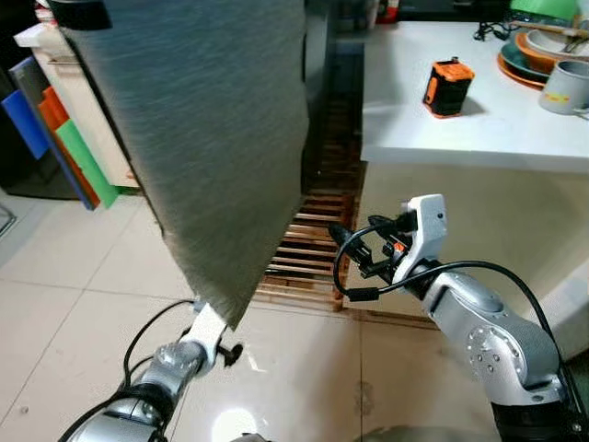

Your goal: Restocking fridge

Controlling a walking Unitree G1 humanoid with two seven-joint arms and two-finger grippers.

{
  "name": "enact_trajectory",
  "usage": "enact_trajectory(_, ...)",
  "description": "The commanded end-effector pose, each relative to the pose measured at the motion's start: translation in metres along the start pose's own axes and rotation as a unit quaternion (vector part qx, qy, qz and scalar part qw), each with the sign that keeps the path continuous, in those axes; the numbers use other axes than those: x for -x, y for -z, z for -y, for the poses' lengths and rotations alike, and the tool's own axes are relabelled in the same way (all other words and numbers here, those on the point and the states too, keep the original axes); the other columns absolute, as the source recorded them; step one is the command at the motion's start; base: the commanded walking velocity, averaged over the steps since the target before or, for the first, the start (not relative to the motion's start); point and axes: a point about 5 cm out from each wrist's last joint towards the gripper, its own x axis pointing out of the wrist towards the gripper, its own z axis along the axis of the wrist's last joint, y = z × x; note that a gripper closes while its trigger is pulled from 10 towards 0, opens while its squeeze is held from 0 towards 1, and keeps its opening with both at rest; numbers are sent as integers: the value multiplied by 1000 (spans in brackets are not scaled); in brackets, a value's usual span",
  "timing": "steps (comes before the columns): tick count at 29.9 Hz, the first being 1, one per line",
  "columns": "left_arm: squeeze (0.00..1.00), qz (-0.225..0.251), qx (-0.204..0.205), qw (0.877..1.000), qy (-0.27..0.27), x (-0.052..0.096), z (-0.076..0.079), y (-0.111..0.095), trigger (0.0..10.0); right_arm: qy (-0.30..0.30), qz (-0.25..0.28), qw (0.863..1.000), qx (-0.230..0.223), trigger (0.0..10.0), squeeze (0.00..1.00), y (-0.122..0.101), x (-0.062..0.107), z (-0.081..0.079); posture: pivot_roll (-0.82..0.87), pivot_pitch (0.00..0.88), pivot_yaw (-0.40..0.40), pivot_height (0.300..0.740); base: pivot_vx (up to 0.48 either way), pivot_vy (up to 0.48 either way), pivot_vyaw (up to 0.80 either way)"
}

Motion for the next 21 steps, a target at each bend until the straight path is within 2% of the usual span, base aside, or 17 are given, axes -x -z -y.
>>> enact_trajectory(1, 0, -28, 23, 999, -16, 1, 1, 14, 10000, -18, 18, 1000, 7, 10000, 0, -10, -7, -9, -186, 0, 92, 740, 0, 0, 0)
enact_trajectory(2, 0, -34, 31, 999, -19, 1, 2, 16, 10000, -25, 21, 999, 8, 10000, 0, -12, -9, -12, -186, 0, 92, 740, 0, 0, 0)
enact_trajectory(5, 0, -49, 56, 997, -24, 2, 2, 25, 10000, -85, 45, 995, 21, 10000, 0, -31, -33, -37, -177, 0, 88, 740, 0, 0, 0)
enact_trajectory(9, 0, -56, 66, 996, -31, 3, 1, 30, 10000, -160, 70, 984, 21, 10000, 0, -53, -54, -66, -160, 0, 69, 740, 0, 0, 0)
enact_trajectory(11, 0, -49, 68, 996, -30, 1, 5, 22, 10000, -230, 77, 970, 16, 10000, 0, -68, -65, -94, -130, 0, 37, 740, 0, 0, 0)
enact_trajectory(14, 0, -40, 75, 996, -32, -1, 8, 17, 10000, -306, 73, 949, 15, 10000, 0, -77, -71, -125, -115, 0, 17, 740, 0, 0, 0)
enact_trajectory(15, 0, -39, 77, 996, -33, -1, 9, 17, 10000, -319, 71, 945, 15, 10000, 0, -78, -72, -131, -115, 0, 17, 740, 0, 0, 0)
enact_trajectory(16, 0, -29, 88, 995, -35, -3, 14, 13, 10000, -386, 60, 921, 1, 10000, 0, -80, -73, -160, -78, 12, -39, 740, 0, 0, 0)
enact_trajectory(17, 0, -29, 88, 995, -35, -3, 14, 13, 10000, -386, 60, 921, 1, 10000, 0, -80, -73, -160, -78, 12, -39, 740, 0, 0, 0)
enact_trajectory(18, 0, -26, 93, 995, -36, -3, 16, 12, 10000, -408, 56, 911, -4, 10000, 0, -80, -73, -171, -78, 12, -39, 740, 0, 0, 0)
enact_trajectory(19, 0, -26, 93, 995, -36, -3, 16, 12, 10000, -408, 56, 911, -4, 10000, 0, -80, -73, -171, -78, 12, -39, 740, 0, 0, 0)
enact_trajectory(20, 0, -17, 105, 994, -38, -2, 8, 7, 10000, -449, 63, 892, 3, 10000, 0, -82, -71, -195, -58, 13, -58, 740, 0, 0, 0)
enact_trajectory(21, 0, -17, 105, 994, -38, -2, 8, 7, 10000, -449, 63, 892, 3, 10000, 0, -82, -71, -195, -58, 13, -58, 740, 0, 0, 0)
